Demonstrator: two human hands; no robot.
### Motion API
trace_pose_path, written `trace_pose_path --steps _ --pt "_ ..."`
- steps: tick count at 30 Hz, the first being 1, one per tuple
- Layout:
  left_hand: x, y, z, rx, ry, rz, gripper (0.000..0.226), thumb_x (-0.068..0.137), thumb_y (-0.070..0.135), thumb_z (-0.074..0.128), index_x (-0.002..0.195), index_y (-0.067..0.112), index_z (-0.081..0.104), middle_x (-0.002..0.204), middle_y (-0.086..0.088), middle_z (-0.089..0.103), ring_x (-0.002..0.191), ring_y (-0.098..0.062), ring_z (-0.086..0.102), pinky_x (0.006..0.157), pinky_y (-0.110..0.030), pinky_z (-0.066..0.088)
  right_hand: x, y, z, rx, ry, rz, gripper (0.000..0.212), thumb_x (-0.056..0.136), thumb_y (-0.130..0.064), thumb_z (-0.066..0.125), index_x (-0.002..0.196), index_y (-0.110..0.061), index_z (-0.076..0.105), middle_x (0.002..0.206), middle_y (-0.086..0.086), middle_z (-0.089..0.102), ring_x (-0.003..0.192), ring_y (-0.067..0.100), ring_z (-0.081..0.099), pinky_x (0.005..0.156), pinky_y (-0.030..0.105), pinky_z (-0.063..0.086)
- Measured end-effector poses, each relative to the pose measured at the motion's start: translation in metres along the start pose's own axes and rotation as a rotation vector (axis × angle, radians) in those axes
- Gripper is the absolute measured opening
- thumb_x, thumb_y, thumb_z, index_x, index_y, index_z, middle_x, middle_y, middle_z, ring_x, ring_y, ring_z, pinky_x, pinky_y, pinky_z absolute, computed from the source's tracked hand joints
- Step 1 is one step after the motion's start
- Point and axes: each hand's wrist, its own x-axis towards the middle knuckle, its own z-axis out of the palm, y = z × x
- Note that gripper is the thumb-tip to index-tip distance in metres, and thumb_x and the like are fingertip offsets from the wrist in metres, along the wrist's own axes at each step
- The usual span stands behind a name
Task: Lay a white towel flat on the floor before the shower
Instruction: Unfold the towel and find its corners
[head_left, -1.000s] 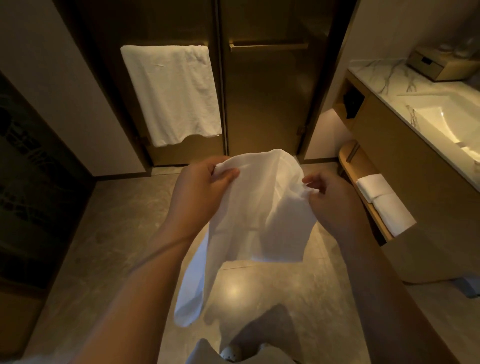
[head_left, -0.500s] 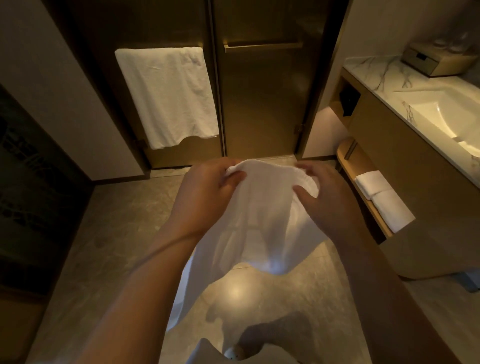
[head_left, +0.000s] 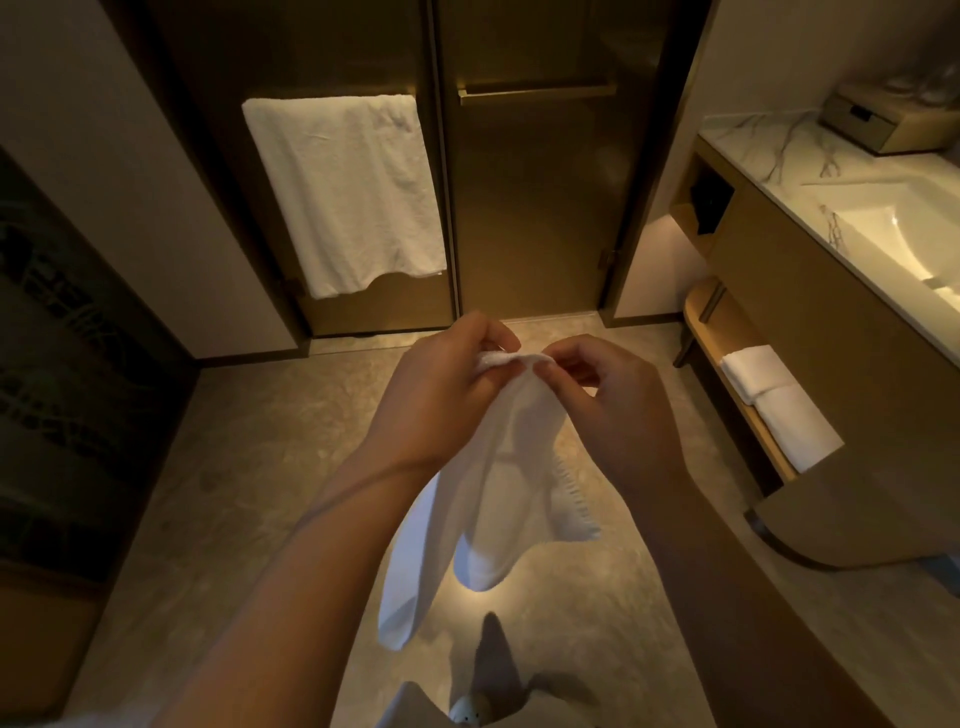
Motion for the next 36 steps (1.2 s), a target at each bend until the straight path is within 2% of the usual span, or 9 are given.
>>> trace_pose_path --steps 4,10,15,20,22,26,28,32,36 --pt "0.0 0.0 -0.001 -0.07 0.032 -0.013 0.013 0.083 0.031 0.065 0.092 0.036 0.057 0.083 0.023 0.06 0.086 0.007 0.055 0.065 -0.029 0.054 0.004 0.001 0.005 -0.038 0.022 -0.019 0.011 0.092 -0.029 0.057 0.096 -0.023 0.065 0.085 -0.015 0.06 0.077 -0.001 0.056 0.067 0.01 0.044" --pt "-0.001 0.003 -0.002 -0.266 0.045 -0.077 0.02 0.08 0.026 0.07 0.093 0.039 0.063 0.089 0.024 0.066 0.086 0.004 0.061 0.07 -0.02 0.053 0.007 -0.001 0.003 -0.022 0.13 -0.043 0.006 0.092 -0.024 0.057 0.095 -0.024 0.063 0.086 -0.018 0.055 0.078 -0.008 0.054 0.065 0.001 0.039" --pt "-0.006 0.003 0.002 -0.307 0.085 -0.177 0.004 0.078 0.027 0.071 0.077 0.026 0.067 0.072 0.003 0.067 0.068 -0.013 0.062 0.063 -0.035 0.054 0.006 -0.002 -0.004 -0.034 0.146 -0.082 0.007 0.092 -0.022 0.058 0.096 -0.024 0.063 0.086 -0.018 0.056 0.08 -0.009 0.053 0.069 0.003 0.041" --pt "-0.001 0.015 0.007 -0.349 0.133 -0.155 0.003 0.08 0.026 0.07 0.079 0.029 0.069 0.073 0.01 0.068 0.068 -0.006 0.063 0.062 -0.028 0.056 0.001 -0.012 -0.013 -0.115 0.191 -0.27 0.018 0.089 -0.023 0.062 0.106 -0.017 0.065 0.102 -0.002 0.065 0.093 0.002 0.051 0.082 0.011 0.039" --pt "0.001 0.019 0.008 -0.364 0.132 -0.132 0.008 0.081 0.025 0.071 0.078 0.032 0.068 0.074 0.012 0.069 0.068 -0.004 0.063 0.061 -0.024 0.055 -0.003 -0.013 -0.017 -0.177 0.227 -0.348 0.017 0.089 -0.021 0.063 0.104 -0.015 0.067 0.1 0.001 0.067 0.094 0.008 0.053 0.083 0.012 0.037" --pt "0.003 0.022 0.01 -0.395 0.088 -0.124 0.006 0.078 0.029 0.072 0.077 0.035 0.069 0.076 0.016 0.07 0.069 -0.003 0.064 0.06 -0.02 0.054 -0.007 -0.013 -0.02 -0.115 0.254 -0.29 0.015 0.09 -0.021 0.06 0.101 -0.015 0.068 0.096 0.0 0.069 0.089 0.001 0.053 0.08 0.015 0.044" --pt "0.002 0.022 0.012 -0.414 0.057 -0.141 0.008 0.078 0.027 0.073 0.077 0.034 0.07 0.075 0.015 0.071 0.069 -0.003 0.065 0.06 -0.018 0.053 -0.006 -0.011 -0.021 -0.111 0.242 -0.246 0.013 0.09 -0.02 0.061 0.1 -0.017 0.068 0.094 -0.003 0.069 0.087 -0.003 0.051 0.076 0.01 0.044" --pt "0.001 0.022 0.016 -0.506 -0.02 -0.17 0.016 0.079 0.022 0.073 0.091 0.033 0.071 0.084 0.006 0.074 0.081 -0.013 0.069 0.073 -0.033 0.057 -0.003 -0.009 -0.018 -0.133 0.244 -0.192 0.015 0.088 -0.016 0.065 0.102 -0.018 0.068 0.097 -0.005 0.069 0.088 -0.004 0.049 0.075 0.001 0.038" --pt "-0.001 0.023 0.012 -0.523 -0.002 -0.146 0.025 0.082 0.021 0.07 0.103 0.033 0.068 0.085 -0.011 0.071 0.083 -0.028 0.068 0.076 -0.048 0.057 0.0 -0.012 -0.017 -0.08 0.226 -0.253 0.019 0.088 -0.02 0.063 0.107 -0.021 0.068 0.101 -0.005 0.068 0.092 -0.002 0.052 0.079 0.002 0.04"
